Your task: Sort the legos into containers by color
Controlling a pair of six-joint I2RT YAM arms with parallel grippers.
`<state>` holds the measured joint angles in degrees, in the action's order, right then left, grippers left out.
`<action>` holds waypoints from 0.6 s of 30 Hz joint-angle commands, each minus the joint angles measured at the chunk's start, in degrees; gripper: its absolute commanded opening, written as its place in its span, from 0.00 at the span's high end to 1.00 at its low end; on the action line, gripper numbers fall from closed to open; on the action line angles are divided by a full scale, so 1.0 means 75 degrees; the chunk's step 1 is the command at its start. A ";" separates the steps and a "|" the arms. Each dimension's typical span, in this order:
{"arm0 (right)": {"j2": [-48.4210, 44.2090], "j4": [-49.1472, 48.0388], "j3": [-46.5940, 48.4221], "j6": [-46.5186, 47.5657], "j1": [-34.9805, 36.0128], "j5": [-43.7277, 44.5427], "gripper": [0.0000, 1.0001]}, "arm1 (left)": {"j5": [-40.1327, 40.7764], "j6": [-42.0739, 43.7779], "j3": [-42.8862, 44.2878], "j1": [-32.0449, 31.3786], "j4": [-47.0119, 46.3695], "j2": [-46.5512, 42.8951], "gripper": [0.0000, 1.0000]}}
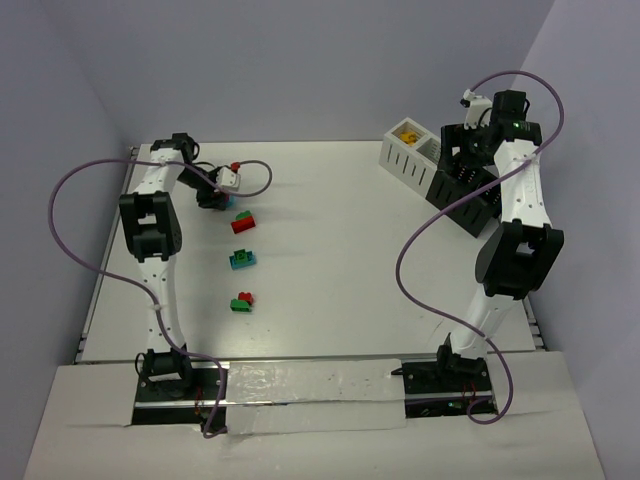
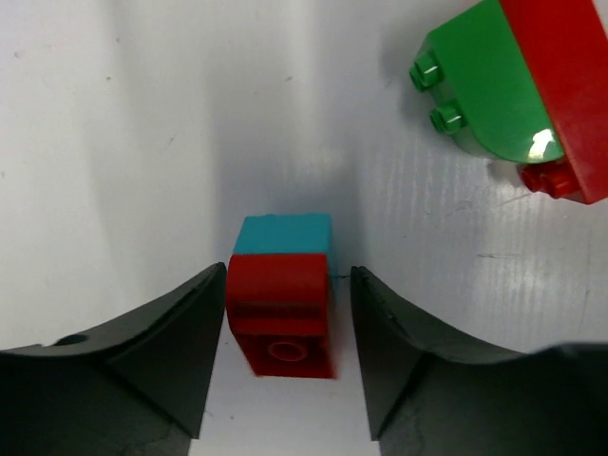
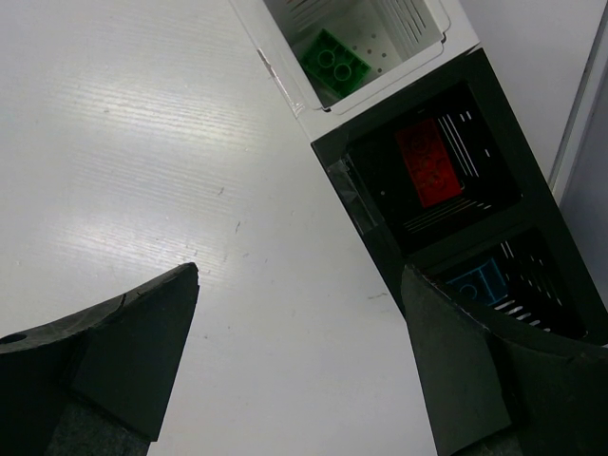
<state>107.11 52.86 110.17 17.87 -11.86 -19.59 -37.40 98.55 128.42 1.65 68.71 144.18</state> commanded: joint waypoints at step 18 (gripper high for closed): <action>-0.2142 -0.3434 -0.2207 -0.1891 0.1575 -0.3985 0.06 | -0.2736 -0.3520 -0.1559 -0.0817 -0.2095 -0.3264 1.00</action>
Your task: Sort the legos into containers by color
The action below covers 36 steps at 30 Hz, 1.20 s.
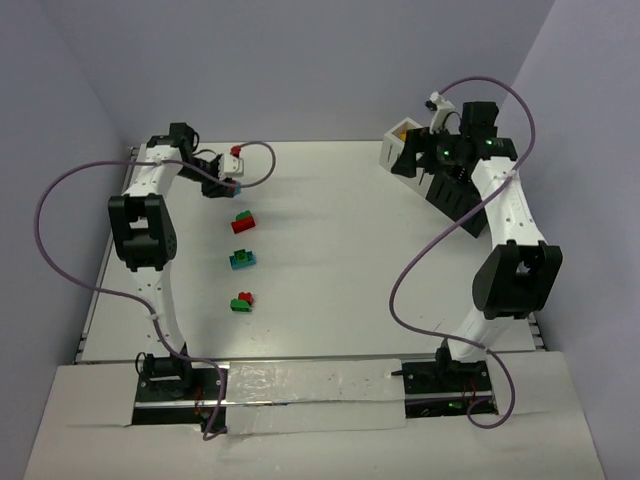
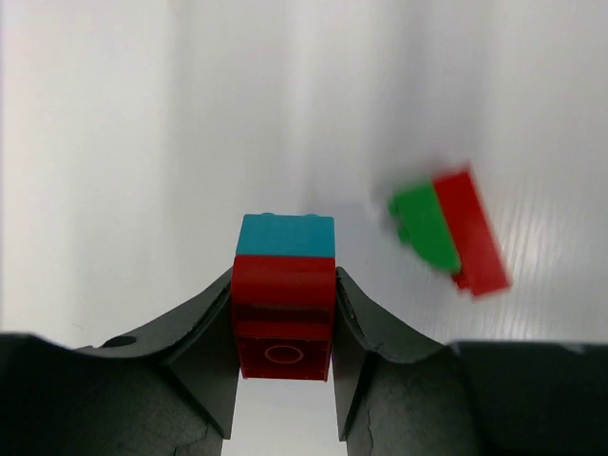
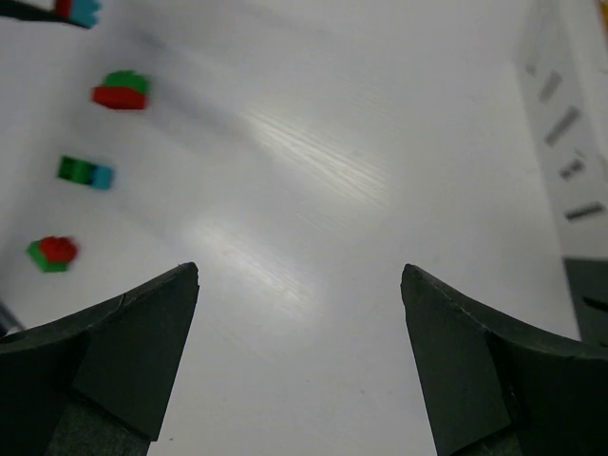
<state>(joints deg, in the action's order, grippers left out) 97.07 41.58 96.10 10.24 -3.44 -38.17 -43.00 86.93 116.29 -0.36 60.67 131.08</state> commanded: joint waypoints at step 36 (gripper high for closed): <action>-0.0378 -0.1595 0.0541 0.0983 0.3251 -0.3357 0.10 | -0.4237 -1.0918 -0.4654 -0.2954 -0.9373 -0.5038 0.99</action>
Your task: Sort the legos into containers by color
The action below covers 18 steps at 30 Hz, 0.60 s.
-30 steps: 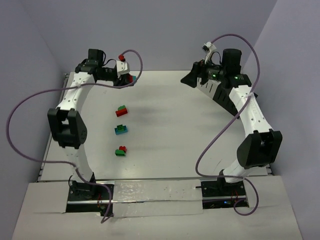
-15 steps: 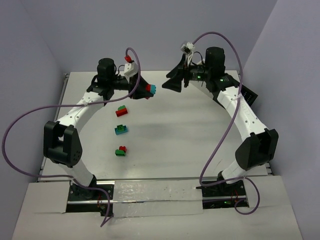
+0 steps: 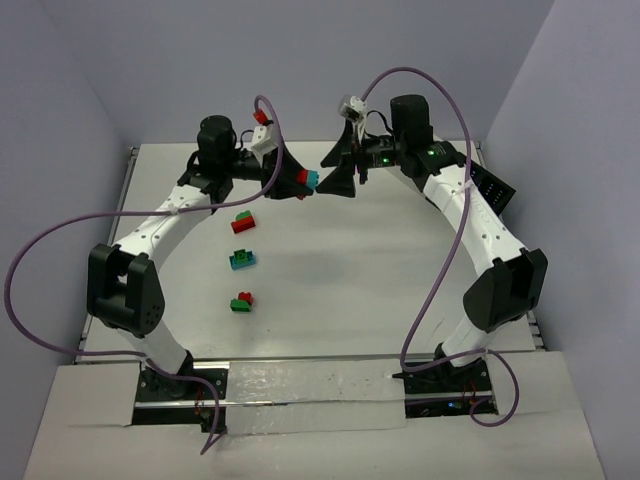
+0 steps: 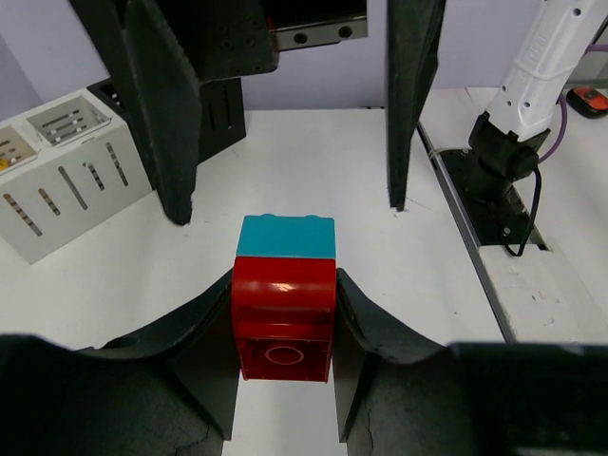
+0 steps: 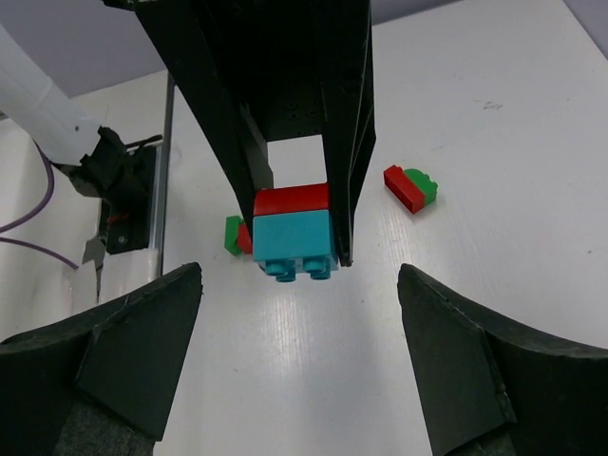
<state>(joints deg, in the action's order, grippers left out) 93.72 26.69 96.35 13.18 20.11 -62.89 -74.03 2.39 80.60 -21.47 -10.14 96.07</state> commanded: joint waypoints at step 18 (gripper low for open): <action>0.0101 0.1387 0.0724 0.2015 0.0460 0.0300 0.45 | 0.0121 0.0431 0.0269 -0.0313 0.0274 -0.0211 0.99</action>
<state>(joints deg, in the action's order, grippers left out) 94.78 35.44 99.11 25.47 22.79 -61.02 -73.36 4.99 80.60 -23.22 -7.99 95.64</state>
